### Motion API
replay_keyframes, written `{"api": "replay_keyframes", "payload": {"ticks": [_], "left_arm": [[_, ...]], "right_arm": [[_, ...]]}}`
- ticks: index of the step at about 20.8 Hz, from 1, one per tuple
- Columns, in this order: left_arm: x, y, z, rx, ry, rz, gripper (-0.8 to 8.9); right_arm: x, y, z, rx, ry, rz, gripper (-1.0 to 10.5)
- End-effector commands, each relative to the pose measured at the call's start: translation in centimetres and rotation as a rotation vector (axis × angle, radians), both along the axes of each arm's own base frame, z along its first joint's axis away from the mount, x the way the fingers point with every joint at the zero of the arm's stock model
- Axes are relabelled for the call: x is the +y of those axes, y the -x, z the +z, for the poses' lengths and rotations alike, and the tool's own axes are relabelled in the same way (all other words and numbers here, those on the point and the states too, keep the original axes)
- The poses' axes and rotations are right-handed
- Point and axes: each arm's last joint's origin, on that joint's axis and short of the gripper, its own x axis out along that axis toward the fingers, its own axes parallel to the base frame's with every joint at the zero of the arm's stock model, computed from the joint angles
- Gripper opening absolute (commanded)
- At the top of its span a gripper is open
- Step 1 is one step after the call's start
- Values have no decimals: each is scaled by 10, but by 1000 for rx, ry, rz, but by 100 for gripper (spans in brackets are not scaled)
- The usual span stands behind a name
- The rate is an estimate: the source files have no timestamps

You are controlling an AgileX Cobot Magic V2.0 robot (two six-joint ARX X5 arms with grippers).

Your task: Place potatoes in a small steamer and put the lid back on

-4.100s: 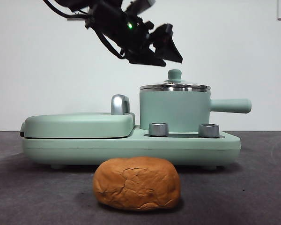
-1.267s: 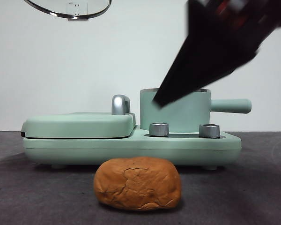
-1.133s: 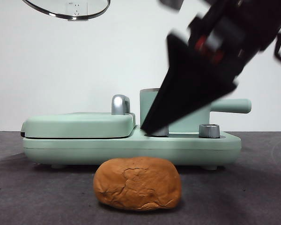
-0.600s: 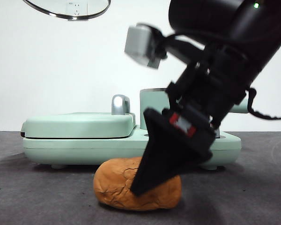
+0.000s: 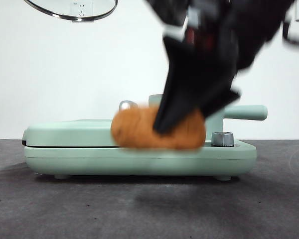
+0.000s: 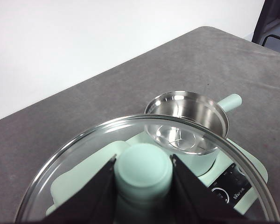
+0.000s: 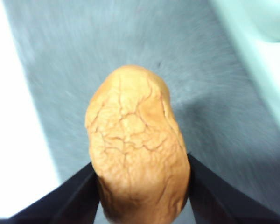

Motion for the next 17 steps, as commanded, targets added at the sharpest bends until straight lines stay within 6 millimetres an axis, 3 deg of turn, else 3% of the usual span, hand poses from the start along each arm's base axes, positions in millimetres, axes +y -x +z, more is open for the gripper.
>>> {"api": "replay_keyframes", "payload": {"ticks": [1,4,7,13,17], "left_arm": [[0,1,8,-42,12,-8,10],[0,1,8,-42,11,-8,10],[0,1,7,-35,9,-8,10],[0,1,7,-34,9,-7,10],[0,1,7,-31,8,-8,10]], "right_arm": [[-2,0,29,98,30,-142,200],[-10,-3,72,87,95,-244,200],[-18,-8,102,21,106,-306,200],[-31,-33,128,-39,83,-385,201],[-36,-63,134,-66,89,-429,201]]}}
